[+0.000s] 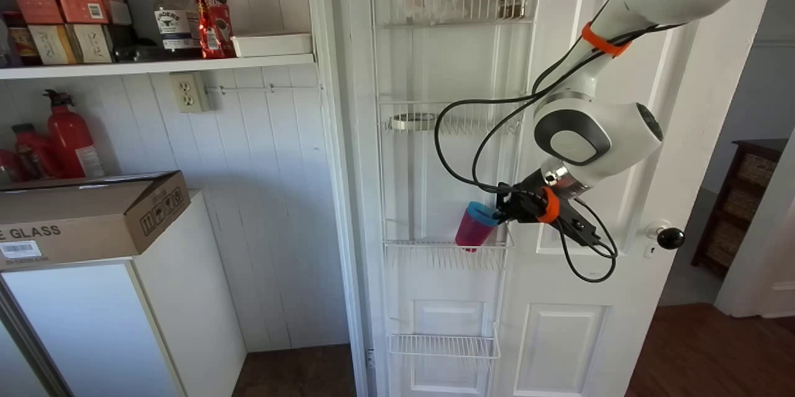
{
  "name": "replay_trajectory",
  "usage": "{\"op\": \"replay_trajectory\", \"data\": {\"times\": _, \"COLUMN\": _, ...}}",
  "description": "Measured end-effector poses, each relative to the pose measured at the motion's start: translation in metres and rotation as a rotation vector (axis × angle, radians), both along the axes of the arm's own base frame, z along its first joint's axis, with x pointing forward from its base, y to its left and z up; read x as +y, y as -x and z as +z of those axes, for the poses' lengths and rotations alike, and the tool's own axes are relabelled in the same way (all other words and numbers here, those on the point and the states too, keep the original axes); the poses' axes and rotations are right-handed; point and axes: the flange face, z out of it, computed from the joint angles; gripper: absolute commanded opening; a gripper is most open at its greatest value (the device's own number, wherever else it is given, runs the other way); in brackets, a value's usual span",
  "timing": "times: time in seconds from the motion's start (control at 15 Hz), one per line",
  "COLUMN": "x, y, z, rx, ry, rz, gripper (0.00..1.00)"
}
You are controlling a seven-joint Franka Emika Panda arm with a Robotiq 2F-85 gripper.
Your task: Take the blue cup out of the pink cup
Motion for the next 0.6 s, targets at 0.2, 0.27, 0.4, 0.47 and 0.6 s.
{"op": "replay_trajectory", "data": {"times": 0.2, "x": -0.0019, "y": -0.0013, "z": 0.0013, "rx": 0.007, "ry": 0.007, "rz": 0.002, "gripper": 0.18}}
{"op": "replay_trajectory", "data": {"times": 0.27, "x": -0.003, "y": -0.0018, "z": 0.0016, "rx": 0.009, "ry": 0.009, "rz": 0.004, "gripper": 0.29}}
{"op": "replay_trajectory", "data": {"times": 0.4, "x": -0.0055, "y": -0.0028, "z": 0.0024, "rx": 0.015, "ry": 0.015, "rz": 0.004, "gripper": 0.42}}
{"op": "replay_trajectory", "data": {"times": 0.47, "x": -0.0067, "y": -0.0032, "z": 0.0027, "rx": 0.018, "ry": 0.018, "rz": 0.005, "gripper": 0.13}}
{"op": "replay_trajectory", "data": {"times": 0.6, "x": -0.0067, "y": -0.0039, "z": 0.003, "rx": 0.02, "ry": 0.017, "rz": 0.01, "gripper": 0.07}}
